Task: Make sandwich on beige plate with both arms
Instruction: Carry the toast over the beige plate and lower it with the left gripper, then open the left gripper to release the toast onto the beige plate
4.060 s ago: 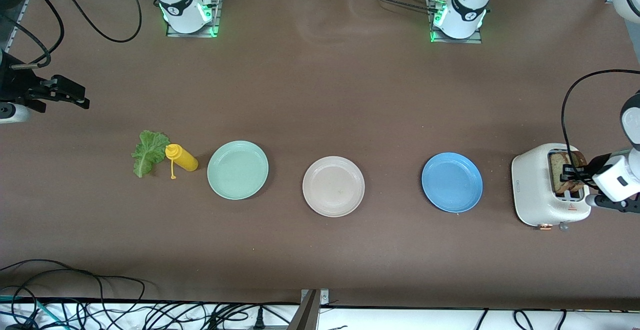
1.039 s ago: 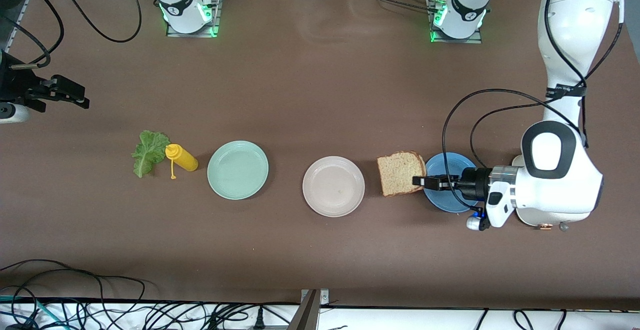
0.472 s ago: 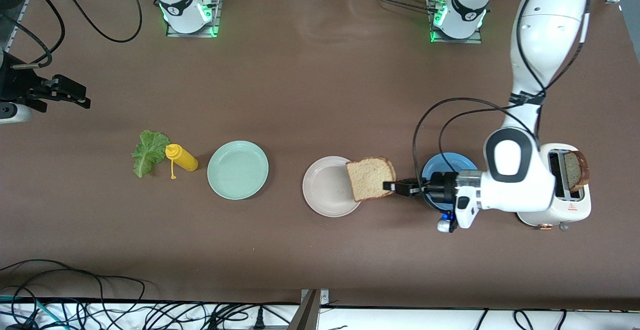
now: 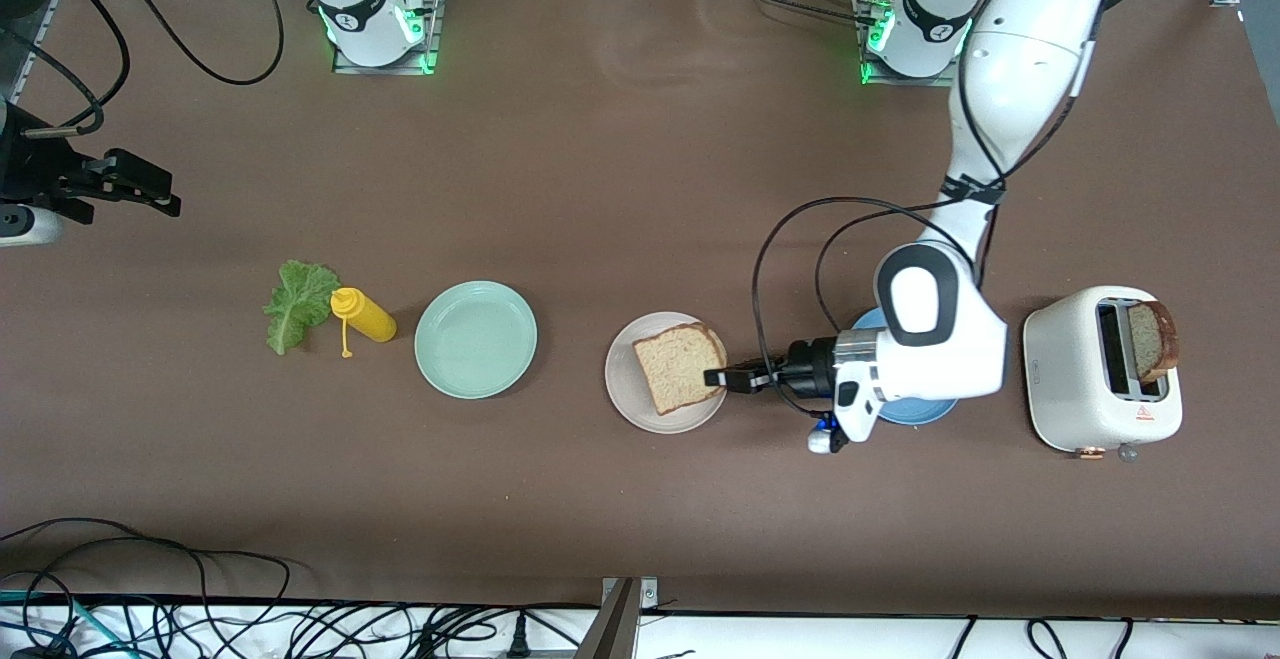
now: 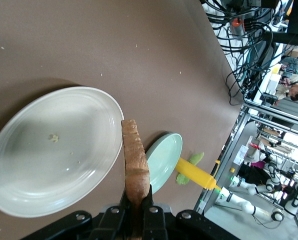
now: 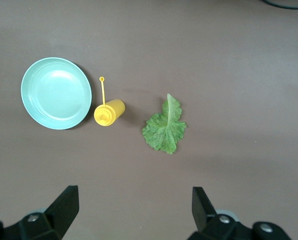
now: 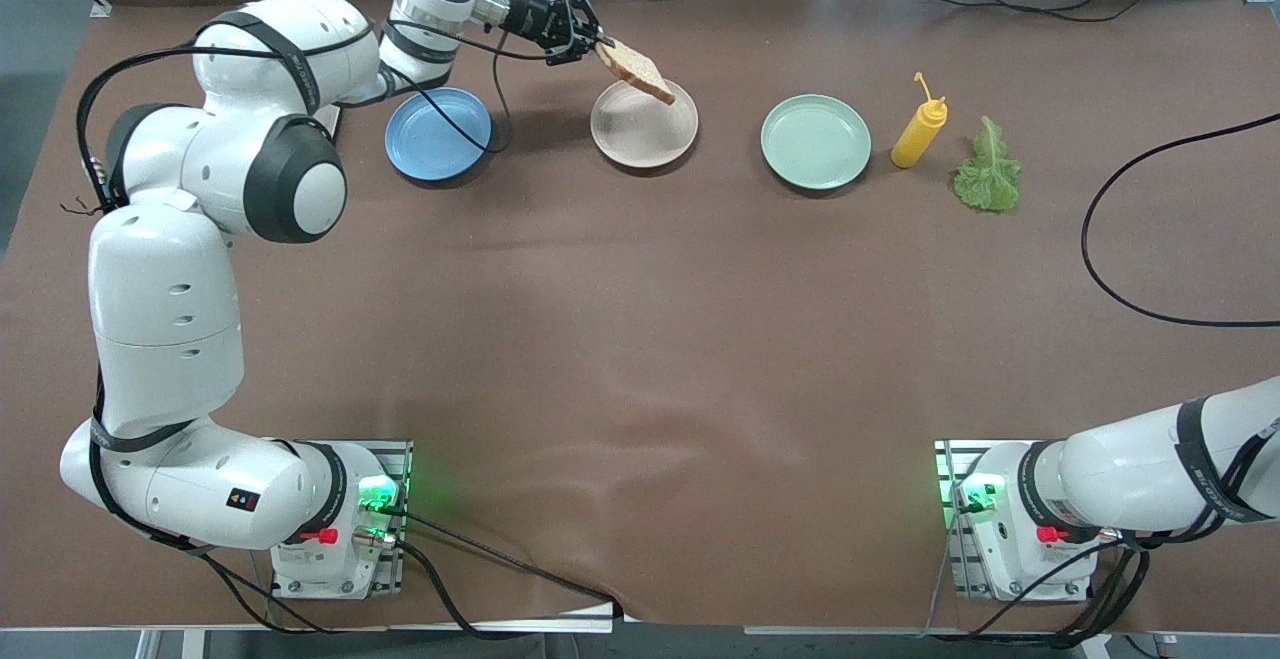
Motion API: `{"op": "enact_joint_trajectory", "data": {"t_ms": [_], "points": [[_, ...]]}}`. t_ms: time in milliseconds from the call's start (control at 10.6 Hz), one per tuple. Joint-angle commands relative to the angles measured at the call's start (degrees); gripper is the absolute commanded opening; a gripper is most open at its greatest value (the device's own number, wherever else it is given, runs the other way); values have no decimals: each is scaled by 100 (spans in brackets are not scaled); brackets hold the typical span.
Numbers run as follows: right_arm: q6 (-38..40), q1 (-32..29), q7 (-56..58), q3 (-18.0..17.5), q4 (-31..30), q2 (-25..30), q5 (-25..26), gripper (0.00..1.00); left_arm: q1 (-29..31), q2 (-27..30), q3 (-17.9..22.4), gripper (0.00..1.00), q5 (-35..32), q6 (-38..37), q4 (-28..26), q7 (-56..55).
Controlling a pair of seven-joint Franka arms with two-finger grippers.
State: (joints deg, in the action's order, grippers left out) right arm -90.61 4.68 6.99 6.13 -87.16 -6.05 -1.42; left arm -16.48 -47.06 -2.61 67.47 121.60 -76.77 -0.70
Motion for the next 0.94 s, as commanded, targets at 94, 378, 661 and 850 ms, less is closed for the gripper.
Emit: {"op": "enact_joint_trajectory", "data": {"t_ms": [94,378,661,850], "points": [[96,-2,21,11,6,69,-69,100,-249,-259,41,0,231,556,-4,88],[192,-2,13,11,6,69,-69,100,-355,-452,-46,0,223,979,-4,88],[219,-2,13,3,6,78,-69,100,-356,-488,-108,0,205,1112,-4,96],[281,-2,-14,2,6,78,-69,100,-356,-453,-109,68,48,1112,-22,149]]}}
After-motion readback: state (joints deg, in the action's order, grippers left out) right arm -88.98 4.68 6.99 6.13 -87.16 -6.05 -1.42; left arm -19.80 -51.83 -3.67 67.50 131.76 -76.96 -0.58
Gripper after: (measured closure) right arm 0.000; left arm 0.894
